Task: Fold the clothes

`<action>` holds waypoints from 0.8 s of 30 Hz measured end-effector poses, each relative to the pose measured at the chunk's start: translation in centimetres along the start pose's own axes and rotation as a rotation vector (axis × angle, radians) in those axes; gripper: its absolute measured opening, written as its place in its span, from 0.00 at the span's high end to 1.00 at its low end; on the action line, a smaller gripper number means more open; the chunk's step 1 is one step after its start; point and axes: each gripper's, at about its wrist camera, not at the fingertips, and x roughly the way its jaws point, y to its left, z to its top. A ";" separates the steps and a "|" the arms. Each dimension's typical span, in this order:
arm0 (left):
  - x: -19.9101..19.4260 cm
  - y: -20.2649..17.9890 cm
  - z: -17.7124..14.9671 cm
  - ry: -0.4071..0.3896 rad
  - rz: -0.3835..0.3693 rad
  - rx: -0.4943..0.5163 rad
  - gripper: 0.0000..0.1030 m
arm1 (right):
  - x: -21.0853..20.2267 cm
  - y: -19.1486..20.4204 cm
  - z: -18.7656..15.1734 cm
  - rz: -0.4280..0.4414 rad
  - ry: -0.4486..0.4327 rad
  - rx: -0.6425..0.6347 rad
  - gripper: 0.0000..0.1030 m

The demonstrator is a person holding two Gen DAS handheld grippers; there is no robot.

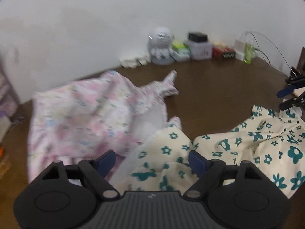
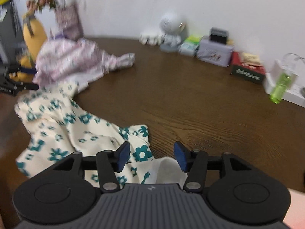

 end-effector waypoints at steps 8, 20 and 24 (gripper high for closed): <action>4.3 -1.0 1.5 0.091 -0.042 0.075 0.31 | 3.8 1.0 0.5 0.040 0.088 -0.084 0.59; 3.0 -1.7 1.3 0.088 -0.069 0.021 0.97 | 4.1 2.8 0.3 0.050 0.100 -0.188 0.96; -0.3 -1.6 3.2 -0.019 -0.003 0.015 0.98 | 1.2 4.0 1.7 -0.047 -0.016 -0.258 0.97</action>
